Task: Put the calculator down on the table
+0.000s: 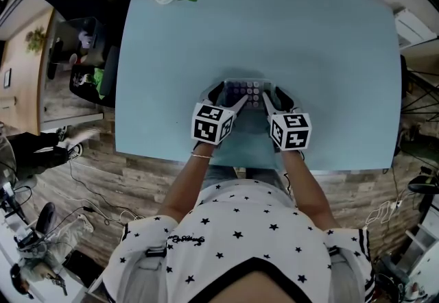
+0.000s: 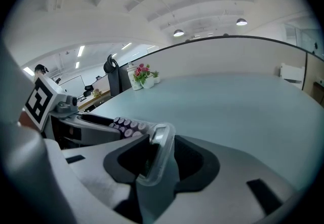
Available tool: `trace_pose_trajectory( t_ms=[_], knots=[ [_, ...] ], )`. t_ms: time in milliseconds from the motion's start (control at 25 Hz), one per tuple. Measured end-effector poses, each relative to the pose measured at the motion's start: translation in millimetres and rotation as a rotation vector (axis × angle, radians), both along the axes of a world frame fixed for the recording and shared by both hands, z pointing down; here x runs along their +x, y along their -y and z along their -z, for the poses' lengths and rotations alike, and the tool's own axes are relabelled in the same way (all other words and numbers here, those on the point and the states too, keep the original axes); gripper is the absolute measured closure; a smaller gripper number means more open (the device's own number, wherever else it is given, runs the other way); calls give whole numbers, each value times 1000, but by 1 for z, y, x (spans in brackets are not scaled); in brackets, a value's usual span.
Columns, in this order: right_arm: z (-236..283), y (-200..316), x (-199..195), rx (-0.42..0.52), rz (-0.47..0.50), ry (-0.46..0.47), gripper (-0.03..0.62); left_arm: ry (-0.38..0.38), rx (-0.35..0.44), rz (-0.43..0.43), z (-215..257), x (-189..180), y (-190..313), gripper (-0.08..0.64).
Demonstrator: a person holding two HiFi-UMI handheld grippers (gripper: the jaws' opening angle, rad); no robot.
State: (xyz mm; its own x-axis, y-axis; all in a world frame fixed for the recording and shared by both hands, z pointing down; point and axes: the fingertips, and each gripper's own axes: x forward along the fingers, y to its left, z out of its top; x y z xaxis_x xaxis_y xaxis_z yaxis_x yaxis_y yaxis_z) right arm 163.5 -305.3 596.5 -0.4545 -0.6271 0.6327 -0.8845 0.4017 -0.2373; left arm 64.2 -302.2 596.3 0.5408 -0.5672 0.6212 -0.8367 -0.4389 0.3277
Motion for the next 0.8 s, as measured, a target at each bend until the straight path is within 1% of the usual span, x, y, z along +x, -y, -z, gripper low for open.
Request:
trace_pose_trajectory(
  t_ms=[120, 320, 440, 560, 680, 800],
  knots=[
    [-2, 0, -1, -5, 6, -12, 456, 2, -15, 7, -1, -1, 0, 229],
    [-4, -1, -1, -4, 3, -13, 455, 21, -18, 21, -3, -1, -1, 227],
    [-3, 1, -2, 2, -4, -15, 453, 16, -12, 20, -3, -4, 0, 227],
    [3, 2, 1, 19, -16, -10, 432, 3, -5, 18, 1, -7, -2, 228],
    [14, 2, 7, 43, -42, 24, 428, -13, 18, 39, 11, -12, -4, 229],
    [31, 2, 8, 68, -63, 78, 428, -51, 56, 60, 29, -15, -3, 229]
  ],
)
